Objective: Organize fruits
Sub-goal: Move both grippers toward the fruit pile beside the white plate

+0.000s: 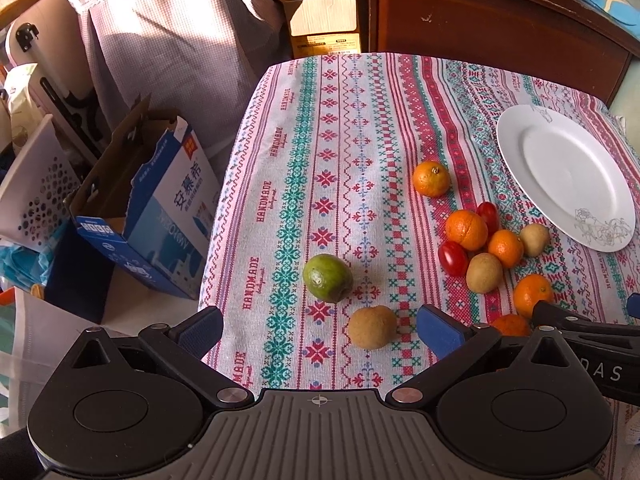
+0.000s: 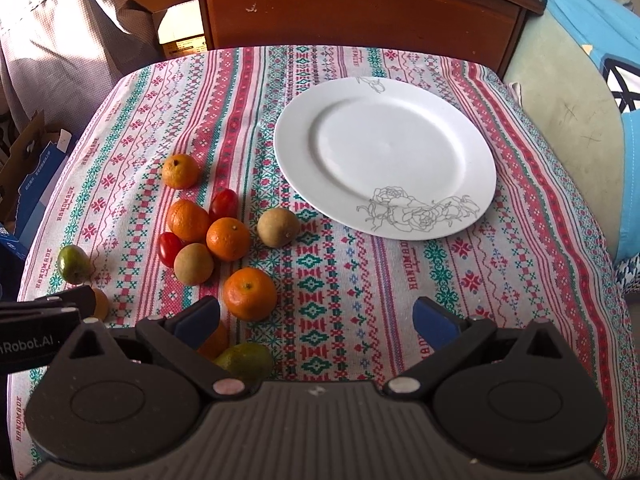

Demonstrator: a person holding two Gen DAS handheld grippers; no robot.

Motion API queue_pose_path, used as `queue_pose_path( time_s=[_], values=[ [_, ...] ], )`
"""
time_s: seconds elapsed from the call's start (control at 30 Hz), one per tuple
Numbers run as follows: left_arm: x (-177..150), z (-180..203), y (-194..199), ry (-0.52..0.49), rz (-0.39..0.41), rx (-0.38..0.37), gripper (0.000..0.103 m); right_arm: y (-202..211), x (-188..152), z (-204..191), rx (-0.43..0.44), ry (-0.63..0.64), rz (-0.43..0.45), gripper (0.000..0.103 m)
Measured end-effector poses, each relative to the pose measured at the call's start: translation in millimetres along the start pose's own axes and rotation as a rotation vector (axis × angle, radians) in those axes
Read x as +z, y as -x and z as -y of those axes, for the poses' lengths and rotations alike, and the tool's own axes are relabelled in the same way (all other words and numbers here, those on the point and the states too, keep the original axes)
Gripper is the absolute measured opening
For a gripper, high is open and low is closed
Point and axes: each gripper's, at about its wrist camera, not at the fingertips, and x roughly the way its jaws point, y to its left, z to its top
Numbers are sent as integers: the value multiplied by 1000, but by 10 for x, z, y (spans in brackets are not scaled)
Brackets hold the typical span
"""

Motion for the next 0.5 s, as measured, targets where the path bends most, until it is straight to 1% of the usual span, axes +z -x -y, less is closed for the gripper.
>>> queue_pose_path(
  time_s=[0.17,0.5],
  values=[
    [7,-24,-5,11,-4,4,103,18,6,-25,-14,20,9,102],
    [6,-3,-1,3,-8,10,103,19,4,-19,-17,20,11,102]
  ],
)
